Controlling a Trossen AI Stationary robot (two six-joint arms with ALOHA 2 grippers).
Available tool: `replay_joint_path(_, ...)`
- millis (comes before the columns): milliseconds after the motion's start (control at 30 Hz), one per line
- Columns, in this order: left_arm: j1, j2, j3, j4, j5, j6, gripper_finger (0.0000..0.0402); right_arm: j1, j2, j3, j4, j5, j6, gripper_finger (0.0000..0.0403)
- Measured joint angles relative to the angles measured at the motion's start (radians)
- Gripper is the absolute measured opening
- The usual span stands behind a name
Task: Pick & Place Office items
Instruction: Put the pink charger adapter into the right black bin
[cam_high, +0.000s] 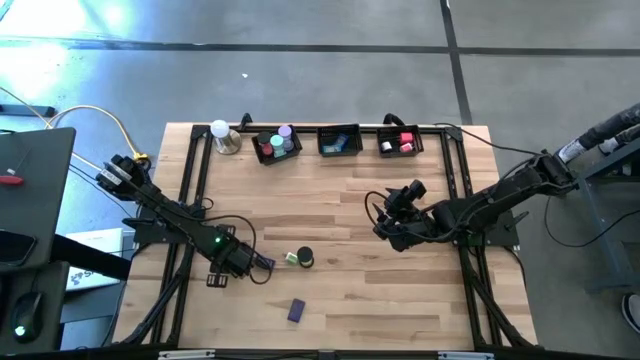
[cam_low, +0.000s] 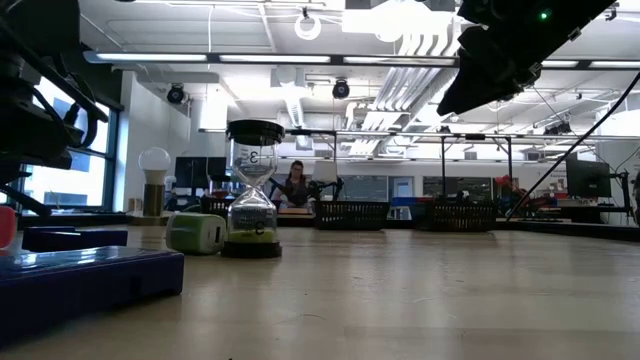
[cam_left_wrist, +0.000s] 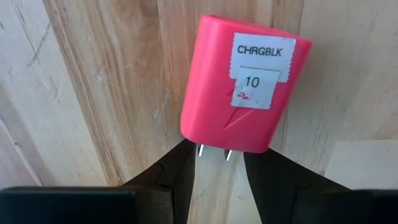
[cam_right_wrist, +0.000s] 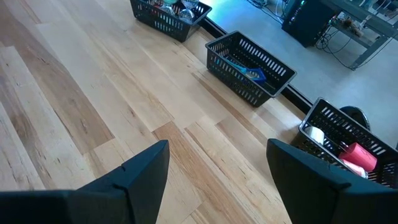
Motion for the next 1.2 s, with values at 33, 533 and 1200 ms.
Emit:
replay_joint_path(33,-0.002,0.000,0.000,0.000,0.003,0.000,0.0134,0.000,0.000,0.000,0.000,0.000,0.000,0.0259)
replay_joint_path(533,-0.025,-0.111,-0.003,0.006,-0.079,-0.046,0.0134,0.000,0.000,0.000,0.002,-0.001,0.000,0.0259)
replay_joint_path(1200,-0.026,-0.109,0.000,0.096,-0.034,-0.071,0.0219,0.000,0.000,0.000,0.003,-0.019,0.000,0.0259)
